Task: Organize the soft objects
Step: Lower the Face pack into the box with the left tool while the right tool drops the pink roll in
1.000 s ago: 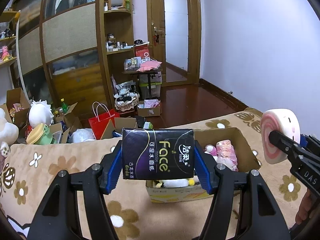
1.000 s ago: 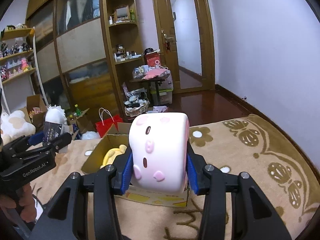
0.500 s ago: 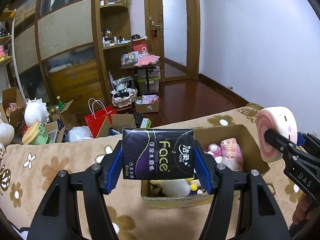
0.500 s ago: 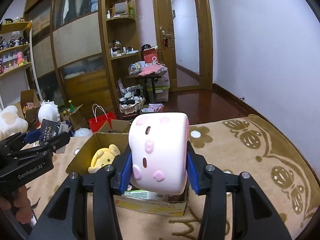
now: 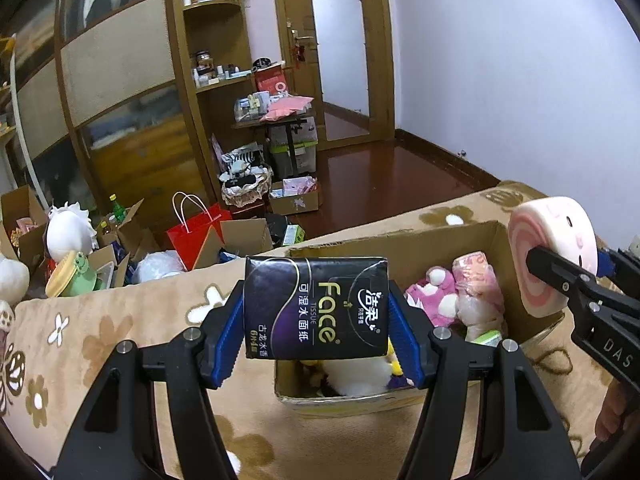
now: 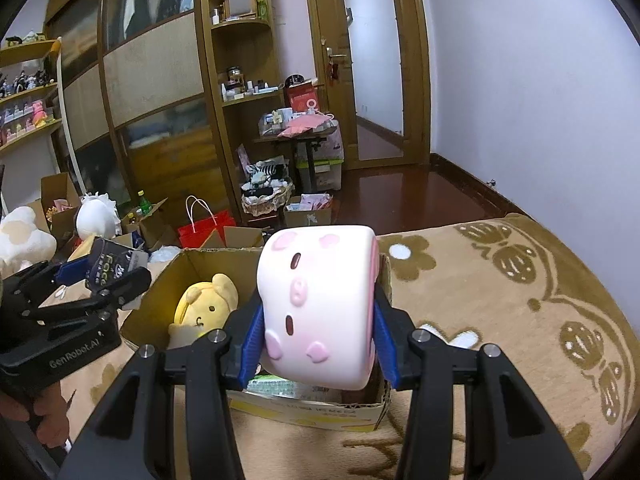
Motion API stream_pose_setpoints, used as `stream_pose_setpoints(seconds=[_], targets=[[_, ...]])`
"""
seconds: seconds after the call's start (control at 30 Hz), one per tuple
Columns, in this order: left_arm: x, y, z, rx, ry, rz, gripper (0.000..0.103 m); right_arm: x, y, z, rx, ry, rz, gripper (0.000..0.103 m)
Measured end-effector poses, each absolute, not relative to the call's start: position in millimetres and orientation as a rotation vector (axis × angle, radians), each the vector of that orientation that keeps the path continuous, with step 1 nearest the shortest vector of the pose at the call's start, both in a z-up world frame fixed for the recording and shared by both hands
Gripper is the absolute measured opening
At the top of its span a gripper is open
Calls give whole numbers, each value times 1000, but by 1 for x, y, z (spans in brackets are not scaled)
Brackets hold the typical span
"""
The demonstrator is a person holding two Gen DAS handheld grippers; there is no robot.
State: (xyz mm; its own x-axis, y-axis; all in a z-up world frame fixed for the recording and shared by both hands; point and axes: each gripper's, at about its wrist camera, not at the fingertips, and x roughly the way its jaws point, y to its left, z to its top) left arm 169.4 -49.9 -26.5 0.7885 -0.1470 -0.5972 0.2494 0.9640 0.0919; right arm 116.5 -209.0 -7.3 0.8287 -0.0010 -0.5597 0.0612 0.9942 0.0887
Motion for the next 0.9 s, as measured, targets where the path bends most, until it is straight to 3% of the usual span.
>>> stream_pose_setpoints(seconds=[0.77,0.9], targets=[[185,-49,-50,142,743,-232,65,126,-210,-40,189,676,49,55],[187,-47,-51,139,743,-217,75,126,-213,-41,208,682,51,60]])
